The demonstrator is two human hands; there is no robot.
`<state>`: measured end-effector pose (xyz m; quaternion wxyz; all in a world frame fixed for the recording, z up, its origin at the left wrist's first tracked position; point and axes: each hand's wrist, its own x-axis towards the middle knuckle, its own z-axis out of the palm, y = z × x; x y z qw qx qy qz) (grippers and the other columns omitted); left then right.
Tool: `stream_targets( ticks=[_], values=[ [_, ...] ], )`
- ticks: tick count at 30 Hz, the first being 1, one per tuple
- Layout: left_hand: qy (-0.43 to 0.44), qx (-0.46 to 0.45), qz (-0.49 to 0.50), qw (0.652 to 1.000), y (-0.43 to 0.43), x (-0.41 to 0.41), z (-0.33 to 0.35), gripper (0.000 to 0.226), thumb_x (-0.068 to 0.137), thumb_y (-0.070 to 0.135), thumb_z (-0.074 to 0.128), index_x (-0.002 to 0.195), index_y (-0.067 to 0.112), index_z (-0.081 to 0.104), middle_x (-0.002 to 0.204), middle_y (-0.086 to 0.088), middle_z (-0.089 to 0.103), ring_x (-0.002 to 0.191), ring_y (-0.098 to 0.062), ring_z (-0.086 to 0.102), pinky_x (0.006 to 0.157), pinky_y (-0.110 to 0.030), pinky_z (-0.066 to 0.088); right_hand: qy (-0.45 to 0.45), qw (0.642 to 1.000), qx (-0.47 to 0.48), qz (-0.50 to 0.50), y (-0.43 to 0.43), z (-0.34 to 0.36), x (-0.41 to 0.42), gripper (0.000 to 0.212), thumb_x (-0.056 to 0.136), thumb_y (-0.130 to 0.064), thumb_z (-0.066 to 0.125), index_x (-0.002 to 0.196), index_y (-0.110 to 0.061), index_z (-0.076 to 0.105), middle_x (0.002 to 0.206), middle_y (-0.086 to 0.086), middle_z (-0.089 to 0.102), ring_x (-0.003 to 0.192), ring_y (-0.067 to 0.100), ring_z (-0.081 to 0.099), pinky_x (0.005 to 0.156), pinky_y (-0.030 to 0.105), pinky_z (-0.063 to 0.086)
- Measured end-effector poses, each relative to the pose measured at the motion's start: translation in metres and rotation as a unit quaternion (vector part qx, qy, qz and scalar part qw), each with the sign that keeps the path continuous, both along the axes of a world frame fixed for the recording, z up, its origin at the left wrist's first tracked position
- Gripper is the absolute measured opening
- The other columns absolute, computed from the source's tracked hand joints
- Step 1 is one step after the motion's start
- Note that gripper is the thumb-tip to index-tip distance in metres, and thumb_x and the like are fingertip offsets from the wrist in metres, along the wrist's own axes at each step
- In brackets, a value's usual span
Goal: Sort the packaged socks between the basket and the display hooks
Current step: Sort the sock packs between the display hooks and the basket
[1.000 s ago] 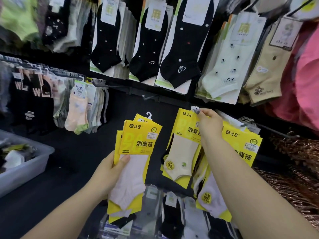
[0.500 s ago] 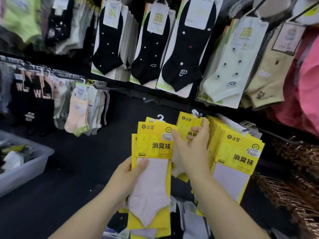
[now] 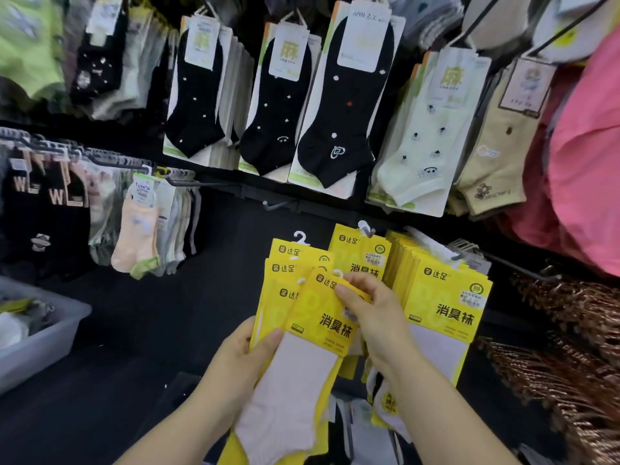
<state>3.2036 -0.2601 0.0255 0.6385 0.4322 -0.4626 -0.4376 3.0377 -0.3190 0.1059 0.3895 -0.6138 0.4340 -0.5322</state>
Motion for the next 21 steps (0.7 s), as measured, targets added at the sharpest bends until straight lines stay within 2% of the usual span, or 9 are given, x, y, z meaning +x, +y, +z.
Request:
stream_targets(
  ticks=[3,5,7,10,12,15,17,21],
  values=[
    [-0.031,-0.019,0.033,0.999,-0.002,0.007,0.007,0.013,0.094,0.024,0.057,0.098,0.027,0.07,0.097,0.004,0.076,0.09,-0.014,0.072,0.071,-0.027,0.054,-0.008,1.0,-0.007,0.009,0.003,0.008,0.002,0.011,0.09,-0.017,0.062,0.086,-0.026,0.068,0.103,0.005,0.068,0.095,0.026,0.064,0.087,0.045,0.054],
    [-0.022,-0.026,0.057,0.998,-0.002,0.01,0.012,0.015,0.095,0.02,0.056,0.094,0.025,0.07,0.094,0.001,0.076,0.088,-0.017,0.072,0.075,-0.035,0.054,-0.027,1.0,-0.009,0.002,0.003,0.015,0.002,0.015,0.091,-0.015,0.06,0.083,-0.025,0.068,0.103,0.006,0.068,0.096,0.025,0.064,0.089,0.046,0.052],
    [0.007,-0.033,0.086,0.996,-0.001,0.017,0.015,0.014,0.095,0.016,0.055,0.095,0.02,0.069,0.094,-0.003,0.076,0.09,-0.022,0.071,0.078,-0.04,0.054,-0.054,0.998,-0.015,-0.022,-0.001,0.023,-0.001,0.017,0.093,-0.016,0.057,0.082,-0.026,0.066,0.1,0.005,0.067,0.086,0.022,0.062,0.082,0.041,0.052],
    [-0.027,-0.038,0.127,0.991,-0.002,0.034,0.013,0.012,0.095,0.015,0.056,0.099,0.014,0.067,0.099,-0.008,0.074,0.096,-0.028,0.069,0.088,-0.049,0.052,-0.037,0.994,-0.045,-0.092,-0.012,0.031,-0.01,0.016,0.095,-0.019,0.052,0.085,-0.027,0.061,0.089,-0.005,0.06,0.064,0.01,0.049,0.059,0.022,0.044],
    [-0.052,-0.037,0.144,0.988,-0.001,0.044,0.01,0.012,0.095,0.016,0.056,0.1,0.015,0.067,0.098,-0.005,0.074,0.095,-0.024,0.068,0.086,-0.045,0.052,-0.014,0.99,-0.065,-0.124,-0.02,0.035,-0.012,0.013,0.096,-0.02,0.051,0.087,-0.025,0.059,0.085,-0.007,0.056,0.057,0.005,0.046,0.051,0.019,0.039],
    [-0.08,-0.033,0.161,0.983,0.002,0.052,0.004,0.013,0.095,0.018,0.055,0.097,0.021,0.067,0.095,0.001,0.074,0.092,-0.012,0.067,0.074,-0.025,0.048,0.029,0.979,-0.115,-0.165,-0.029,0.043,-0.008,0.013,0.096,-0.024,0.05,0.087,-0.02,0.059,0.069,-0.006,0.05,0.045,0.002,0.04,0.047,0.023,0.039],
    [-0.089,-0.027,0.163,0.982,0.004,0.055,0.0,0.013,0.095,0.019,0.055,0.096,0.023,0.067,0.094,0.003,0.073,0.091,-0.009,0.066,0.071,-0.021,0.045,0.039,0.973,-0.133,-0.184,-0.034,0.049,-0.004,0.016,0.096,-0.022,0.049,0.082,-0.02,0.057,0.069,-0.004,0.05,0.05,0.009,0.04,0.052,0.027,0.037],
    [-0.102,-0.014,0.156,0.982,0.006,0.057,-0.007,0.013,0.095,0.02,0.056,0.096,0.023,0.068,0.092,0.004,0.075,0.089,-0.007,0.067,0.071,-0.021,0.045,0.042,0.97,-0.122,-0.207,-0.044,0.058,-0.001,0.014,0.094,-0.018,0.049,0.087,-0.016,0.061,0.086,0.001,0.058,0.066,0.016,0.048,0.063,0.03,0.04]
  ],
)
